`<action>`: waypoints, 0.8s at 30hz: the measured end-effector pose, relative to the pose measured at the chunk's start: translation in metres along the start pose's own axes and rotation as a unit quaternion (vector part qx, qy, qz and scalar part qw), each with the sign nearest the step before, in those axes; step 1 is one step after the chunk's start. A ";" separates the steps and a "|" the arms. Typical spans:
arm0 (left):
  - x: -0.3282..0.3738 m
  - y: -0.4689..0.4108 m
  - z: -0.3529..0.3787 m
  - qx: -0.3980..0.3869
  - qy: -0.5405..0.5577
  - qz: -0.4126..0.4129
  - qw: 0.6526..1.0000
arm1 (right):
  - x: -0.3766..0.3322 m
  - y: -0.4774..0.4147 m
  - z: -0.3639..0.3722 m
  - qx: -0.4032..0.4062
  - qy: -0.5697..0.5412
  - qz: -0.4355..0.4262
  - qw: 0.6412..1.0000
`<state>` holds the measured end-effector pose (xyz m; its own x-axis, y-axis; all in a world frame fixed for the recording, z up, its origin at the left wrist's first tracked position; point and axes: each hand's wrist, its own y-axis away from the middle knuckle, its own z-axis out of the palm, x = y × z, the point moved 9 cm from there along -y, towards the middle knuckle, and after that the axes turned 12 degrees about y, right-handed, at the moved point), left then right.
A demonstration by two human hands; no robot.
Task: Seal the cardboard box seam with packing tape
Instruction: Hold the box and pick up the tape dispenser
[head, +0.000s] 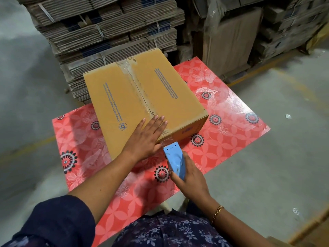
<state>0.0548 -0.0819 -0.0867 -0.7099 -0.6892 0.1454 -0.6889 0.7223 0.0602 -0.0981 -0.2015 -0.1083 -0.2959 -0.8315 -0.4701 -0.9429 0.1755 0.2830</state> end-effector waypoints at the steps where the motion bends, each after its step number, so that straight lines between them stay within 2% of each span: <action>1: 0.000 0.000 0.000 -0.003 -0.002 0.000 1.000 | 0.000 0.001 -0.001 0.001 0.000 -0.001 1.000; 18: 0.000 0.000 0.000 -0.012 0.010 -0.004 1.000 | -0.001 0.020 -0.016 -0.012 0.018 0.015 1.000; 21: -0.001 -0.001 0.000 -0.011 0.014 -0.004 1.000 | -0.003 0.014 -0.023 -0.036 0.051 0.017 0.998; 24: 0.000 -0.001 -0.002 -0.002 0.019 -0.005 1.000 | -0.014 -0.005 -0.035 -0.062 0.139 0.009 0.988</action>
<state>0.0557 -0.0820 -0.0853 -0.6970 -0.6934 0.1826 -0.6952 0.7159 0.0649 -0.0843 -0.2098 -0.0736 -0.2429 -0.9447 -0.2205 -0.9068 0.1404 0.3975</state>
